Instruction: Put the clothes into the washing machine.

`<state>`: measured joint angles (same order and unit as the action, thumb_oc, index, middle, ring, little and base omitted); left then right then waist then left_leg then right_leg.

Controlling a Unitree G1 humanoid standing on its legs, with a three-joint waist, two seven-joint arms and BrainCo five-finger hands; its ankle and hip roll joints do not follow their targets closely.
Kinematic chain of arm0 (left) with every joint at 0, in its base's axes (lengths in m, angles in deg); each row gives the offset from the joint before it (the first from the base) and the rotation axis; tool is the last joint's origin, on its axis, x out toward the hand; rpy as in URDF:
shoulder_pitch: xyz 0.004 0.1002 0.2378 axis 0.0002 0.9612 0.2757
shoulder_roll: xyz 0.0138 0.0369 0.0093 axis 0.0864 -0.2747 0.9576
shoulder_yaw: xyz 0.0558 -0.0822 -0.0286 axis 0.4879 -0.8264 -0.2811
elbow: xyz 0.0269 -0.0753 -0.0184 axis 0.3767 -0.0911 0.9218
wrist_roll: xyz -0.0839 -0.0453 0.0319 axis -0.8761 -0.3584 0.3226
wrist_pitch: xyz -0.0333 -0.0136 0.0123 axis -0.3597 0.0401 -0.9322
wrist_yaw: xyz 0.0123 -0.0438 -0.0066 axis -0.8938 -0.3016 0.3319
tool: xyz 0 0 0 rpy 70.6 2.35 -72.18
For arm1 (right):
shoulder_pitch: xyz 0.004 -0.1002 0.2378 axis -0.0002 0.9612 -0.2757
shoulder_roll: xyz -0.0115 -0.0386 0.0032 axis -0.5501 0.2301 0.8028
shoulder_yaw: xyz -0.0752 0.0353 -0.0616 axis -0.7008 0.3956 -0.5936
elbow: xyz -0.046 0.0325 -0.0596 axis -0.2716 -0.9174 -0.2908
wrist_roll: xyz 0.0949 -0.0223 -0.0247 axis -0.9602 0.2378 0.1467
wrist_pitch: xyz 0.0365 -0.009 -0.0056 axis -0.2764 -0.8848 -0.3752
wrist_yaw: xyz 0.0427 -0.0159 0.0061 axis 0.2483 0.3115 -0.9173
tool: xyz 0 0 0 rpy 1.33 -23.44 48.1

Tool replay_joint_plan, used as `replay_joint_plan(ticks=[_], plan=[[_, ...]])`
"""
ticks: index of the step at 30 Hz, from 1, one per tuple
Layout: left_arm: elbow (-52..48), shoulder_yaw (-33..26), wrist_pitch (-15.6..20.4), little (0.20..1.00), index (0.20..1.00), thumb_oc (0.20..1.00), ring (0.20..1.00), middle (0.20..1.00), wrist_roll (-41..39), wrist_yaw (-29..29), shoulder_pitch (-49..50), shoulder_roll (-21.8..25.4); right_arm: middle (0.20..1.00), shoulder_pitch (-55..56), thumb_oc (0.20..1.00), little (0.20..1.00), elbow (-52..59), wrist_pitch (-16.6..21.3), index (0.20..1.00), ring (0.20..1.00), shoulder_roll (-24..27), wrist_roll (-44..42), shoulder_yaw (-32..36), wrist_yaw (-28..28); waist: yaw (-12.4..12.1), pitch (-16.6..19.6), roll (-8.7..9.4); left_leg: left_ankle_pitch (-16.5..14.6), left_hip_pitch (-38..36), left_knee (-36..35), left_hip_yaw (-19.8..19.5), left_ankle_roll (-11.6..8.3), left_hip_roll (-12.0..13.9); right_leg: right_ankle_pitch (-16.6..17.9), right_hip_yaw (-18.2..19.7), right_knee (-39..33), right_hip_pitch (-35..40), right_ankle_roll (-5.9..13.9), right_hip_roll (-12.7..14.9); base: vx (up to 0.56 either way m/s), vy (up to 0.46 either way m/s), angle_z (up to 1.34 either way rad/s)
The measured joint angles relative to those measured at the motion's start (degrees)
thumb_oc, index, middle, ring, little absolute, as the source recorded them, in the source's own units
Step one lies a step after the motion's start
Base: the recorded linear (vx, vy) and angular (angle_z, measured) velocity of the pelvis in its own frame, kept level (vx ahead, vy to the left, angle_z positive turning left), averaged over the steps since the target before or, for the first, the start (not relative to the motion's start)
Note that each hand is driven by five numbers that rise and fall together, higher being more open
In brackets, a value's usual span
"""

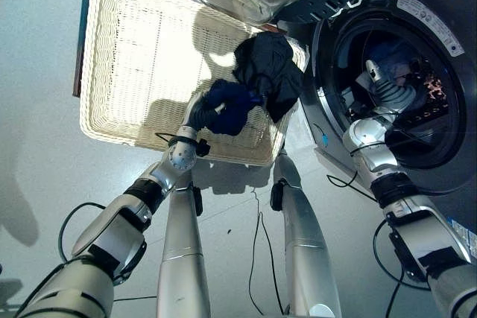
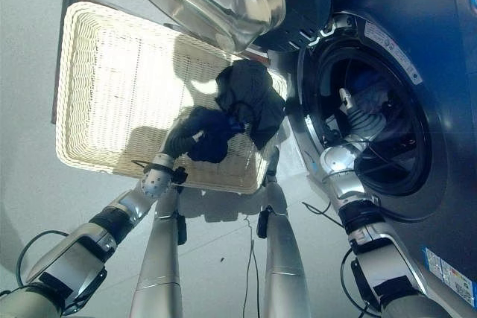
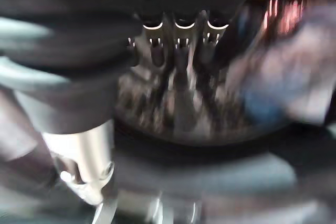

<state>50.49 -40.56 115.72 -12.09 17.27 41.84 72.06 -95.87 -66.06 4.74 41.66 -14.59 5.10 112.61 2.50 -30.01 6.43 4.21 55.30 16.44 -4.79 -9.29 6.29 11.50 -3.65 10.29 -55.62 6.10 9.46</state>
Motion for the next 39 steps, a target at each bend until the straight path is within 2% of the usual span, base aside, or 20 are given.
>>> replay_joint_plan(ticks=[1, 4, 8, 16, 21, 25, 30, 39], plan=[[-1.84, -0.87, 1.64, 0.2, 0.2, 0.2, 0.2, 0.2, -1.27, -0.3, 0.55, -0.38, 1.0, 1.31, 1.0, 1.0, 1.92, -0.06, 1.0, 1.0, -0.9, -0.02, -0.31, -4.27, -0.32, -0.01, -0.02, 0.0, -0.14, -0.05, -0.03, -0.02, -0.01, -0.14, 0.04, 0.43, -0.1, -0.01, 0.04, 0.0, 0.0, 0.0], [-9.59, -3.63, 3.57, 0.2, 0.2, 0.2, 0.2, 0.2, -3.49, -2.5, 3.47, -0.49, 1.0, 4.44, 1.0, 1.0, 5.94, -1.06, 1.0, 1.0, -3.06, -0.21, -2.01, -13.93, -0.41, -0.03, -0.04, 0.01, -0.73, -0.33, -0.01, -0.01, -0.13, -0.94, 0.02, 1.62, -0.22, -0.01, 0.32, 0.01, 0.007, 0.02], [-14.82, -3.85, 5.75, 0.2, 0.2, 0.2, 0.2, 0.2, -4.23, -3.74, 4.87, -0.87, 1.0, 7.07, 1.0, 1.0, 7.65, -1.35, 1.0, 1.0, -4.71, -3.62, -2.47, -23.18, -0.76, -0.05, -0.08, 0.13, -1.26, -0.81, 0.13, 0.18, -0.52, -1.66, 0.05, 2.65, -0.42, 0.07, 0.86, 0.01, 0.026, 0.04], [-22.81, -4.47, 6.52, 0.2, 0.2, 0.2, 0.2, 0.2, -4.12, -5.72, 7.21, -2.12, 1.0, 10.14, 1.0, 1.0, 15.01, -5.89, 1.0, 1.0, -6.02, -14.83, -5.64, -39.19, -1.96, -0.18, -0.3, 0.13, -1.75, -1.21, 1.1, 0.25, -0.52, -2.14, 0.95, 3.79, -1.25, 0.05, 0.95, 0.0, 0.033, -0.02], [-26.34, -4.25, 6.53, 0.2, 0.2, 0.2, 0.2, 0.2, -3.29, -6.6, 7.49, -1.55, 1.0, 10.2, 1.0, 1.0, 17.81, -9.29, 1.0, 1.0, -5.5, -20.49, -7.41, -46.46, -2.03, -0.19, -0.32, 0.16, -1.81, -1.23, 1.31, 0.22, -0.5, -2.23, 1.2, 4.12, -1.5, 0.02, 0.95, 0.0, 0.0, 0.0], [-27.59, -3.65, 6.52, 0.2, 0.2, 0.2, 0.2, 0.2, -2.99, -7.54, 7.36, -1.42, 1.0, 10.13, 1.0, 1.0, 19.38, -10.31, 1.0, 1.0, -5.39, -23.71, -8.52, -49.82, -2.09, -0.19, -0.32, 0.17, -2.02, -1.3, 1.45, 0.22, -0.5, -2.26, 1.35, 4.25, -1.49, 0.0, 0.94, 0.0, 0.0, 0.0], [-27.62, -3.6, 6.13, 0.2, 0.2, 0.2, 0.2, 0.2, -2.97, -7.51, 7.16, -1.05, 1.0, 9.94, 1.0, 1.0, 21.12, -11.3, 1.0, 1.0, -3.63, -24.87, -9.62, -51.23, -2.12, -0.2, -0.35, 0.19, -2.31, -1.56, 1.64, 0.26, -0.49, -2.29, 1.5, 4.29, -1.47, -0.01, 0.94, 0.0, 0.0, 0.0], [-28.43, -3.53, 5.88, 0.2, 0.2, 0.2, 0.2, 0.2, -3.08, -7.82, 6.94, -0.97, 1.0, 8.68, 1.0, 1.0, 22.48, -11.27, 1.0, 1.0, -3.52, -25.4, -10.42, -52.16, -2.14, -0.38, -0.65, 0.25, -2.61, -1.83, 1.72, 0.28, -0.47, -2.59, 1.58, 4.66, -1.54, -0.05, 0.94, 0.0, 0.0, 0.0]])
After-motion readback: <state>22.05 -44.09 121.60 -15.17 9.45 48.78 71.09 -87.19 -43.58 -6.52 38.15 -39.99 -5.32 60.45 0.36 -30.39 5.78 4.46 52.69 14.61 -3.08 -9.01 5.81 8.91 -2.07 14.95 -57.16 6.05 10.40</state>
